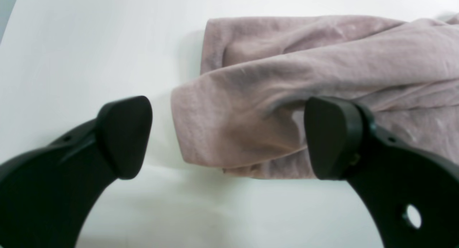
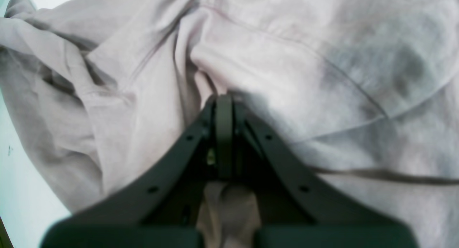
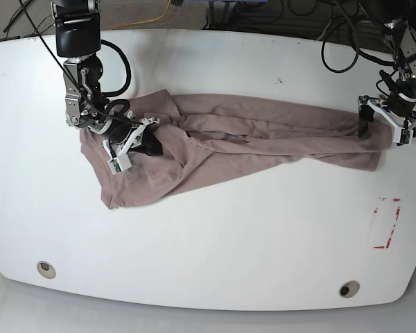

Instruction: Layout the t-shirt on the table in an organized manner, then fold the t-shirt properly

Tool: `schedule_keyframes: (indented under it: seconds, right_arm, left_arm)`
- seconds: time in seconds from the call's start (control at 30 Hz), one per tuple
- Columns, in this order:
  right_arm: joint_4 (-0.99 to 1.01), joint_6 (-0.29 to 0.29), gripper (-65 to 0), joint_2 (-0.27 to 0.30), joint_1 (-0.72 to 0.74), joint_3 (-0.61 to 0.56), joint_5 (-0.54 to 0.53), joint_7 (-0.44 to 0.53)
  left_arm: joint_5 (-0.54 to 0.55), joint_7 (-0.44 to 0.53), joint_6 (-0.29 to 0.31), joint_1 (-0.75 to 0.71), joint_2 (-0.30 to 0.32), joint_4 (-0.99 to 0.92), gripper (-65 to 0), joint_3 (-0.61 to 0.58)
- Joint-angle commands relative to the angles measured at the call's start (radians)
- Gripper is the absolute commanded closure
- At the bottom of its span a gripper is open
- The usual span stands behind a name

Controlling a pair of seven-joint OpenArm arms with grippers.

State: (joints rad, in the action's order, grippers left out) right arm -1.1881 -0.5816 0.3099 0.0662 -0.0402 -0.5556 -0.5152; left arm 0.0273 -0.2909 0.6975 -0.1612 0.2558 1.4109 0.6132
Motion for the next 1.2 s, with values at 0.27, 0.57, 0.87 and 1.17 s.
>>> schedule_keyframes:
  seconds: [0.27, 0.57, 0.87, 1.17]
  right_arm:
    - [0.010, 0.016, 0.0, 0.007, -0.013, -0.007, 0.072, -0.095]
    - [0.010, 0.016, 0.0, 0.007, -0.013, -0.007, 0.072, -0.095]
    - [0.010, 0.016, 0.0, 0.007, -0.013, -0.007, 0.072, -0.095]
    - [0.010, 0.016, 0.0, 0.007, -0.013, -0.007, 0.072, -0.095]
  left_arm:
    - [0.021, 0.029, 0.001, 0.007, 0.018, -0.040, -65.0, 0.034]
    - [0.023, 0.029, 0.001, 0.007, 0.015, -0.054, -65.0, 0.032]
    - [0.023, 0.029, 0.001, 0.009, 0.015, -0.051, -65.0, 0.026]
    - [0.023, 0.029, 0.001, 0.033, 0.015, -0.052, -65.0, -0.005]
